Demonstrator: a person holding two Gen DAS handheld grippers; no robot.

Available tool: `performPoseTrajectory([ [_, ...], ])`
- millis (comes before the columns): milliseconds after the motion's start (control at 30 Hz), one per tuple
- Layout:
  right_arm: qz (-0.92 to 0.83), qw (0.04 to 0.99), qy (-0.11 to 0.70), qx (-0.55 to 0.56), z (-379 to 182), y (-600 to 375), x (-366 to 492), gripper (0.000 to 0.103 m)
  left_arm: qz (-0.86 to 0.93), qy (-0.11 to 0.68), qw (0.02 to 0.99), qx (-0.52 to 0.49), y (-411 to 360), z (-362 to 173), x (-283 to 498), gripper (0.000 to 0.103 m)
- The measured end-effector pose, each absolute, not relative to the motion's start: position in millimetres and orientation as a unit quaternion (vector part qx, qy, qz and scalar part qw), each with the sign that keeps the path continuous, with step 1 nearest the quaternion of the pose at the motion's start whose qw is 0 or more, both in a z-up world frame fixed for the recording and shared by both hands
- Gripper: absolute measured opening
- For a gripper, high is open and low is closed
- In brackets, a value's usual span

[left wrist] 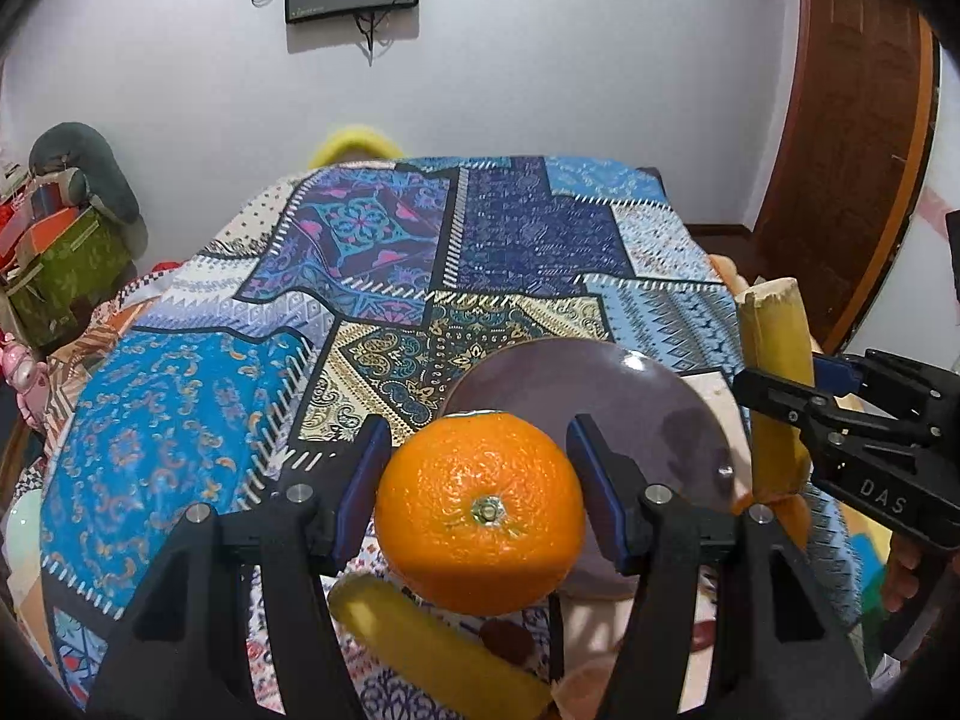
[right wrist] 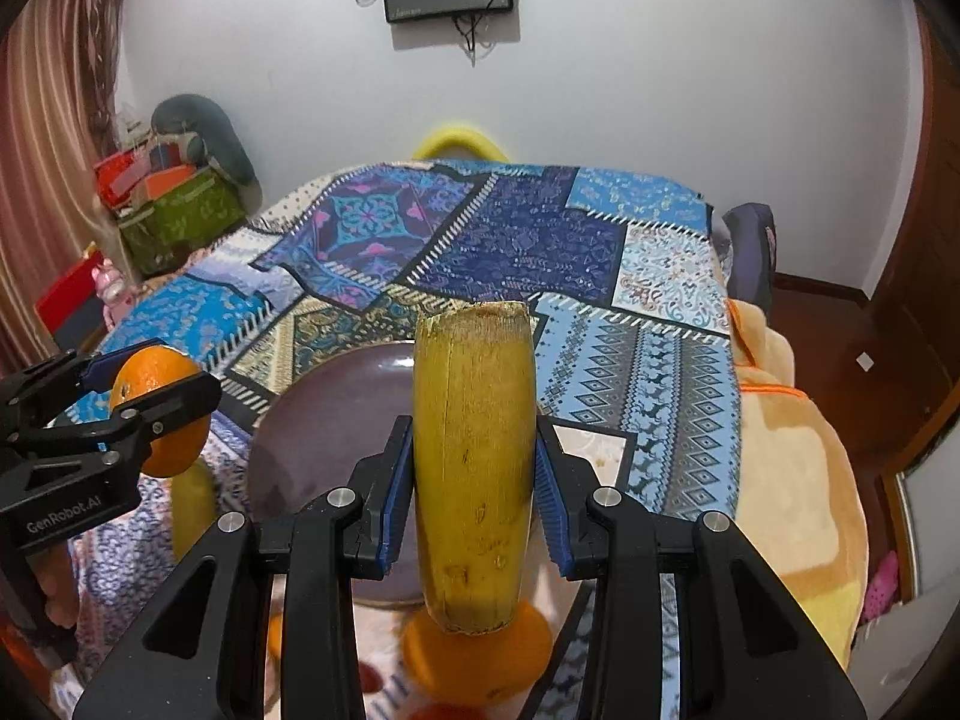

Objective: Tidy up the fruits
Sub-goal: 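Carry the orange with the left gripper while the right gripper carries the corn cob to the purple plate, then lower the orange onto the plate and open the left gripper while the right gripper releases the corn cob there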

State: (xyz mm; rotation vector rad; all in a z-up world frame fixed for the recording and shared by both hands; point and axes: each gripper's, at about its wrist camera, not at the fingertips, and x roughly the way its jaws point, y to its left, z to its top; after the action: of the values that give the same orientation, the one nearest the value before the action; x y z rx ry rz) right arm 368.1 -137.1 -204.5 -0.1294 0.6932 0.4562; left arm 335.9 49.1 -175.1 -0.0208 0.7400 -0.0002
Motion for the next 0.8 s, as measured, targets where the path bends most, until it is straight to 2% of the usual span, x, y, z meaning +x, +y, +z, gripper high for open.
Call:
performPoseTrajectory([
  [800, 0.238, 0.877, 0.406, -0.095, -247.3, -109.8, 420.8, 0.034, -0.019, 0.418, 0.908, -0.006, 36.0, -219.5, 385.2, 0.061],
])
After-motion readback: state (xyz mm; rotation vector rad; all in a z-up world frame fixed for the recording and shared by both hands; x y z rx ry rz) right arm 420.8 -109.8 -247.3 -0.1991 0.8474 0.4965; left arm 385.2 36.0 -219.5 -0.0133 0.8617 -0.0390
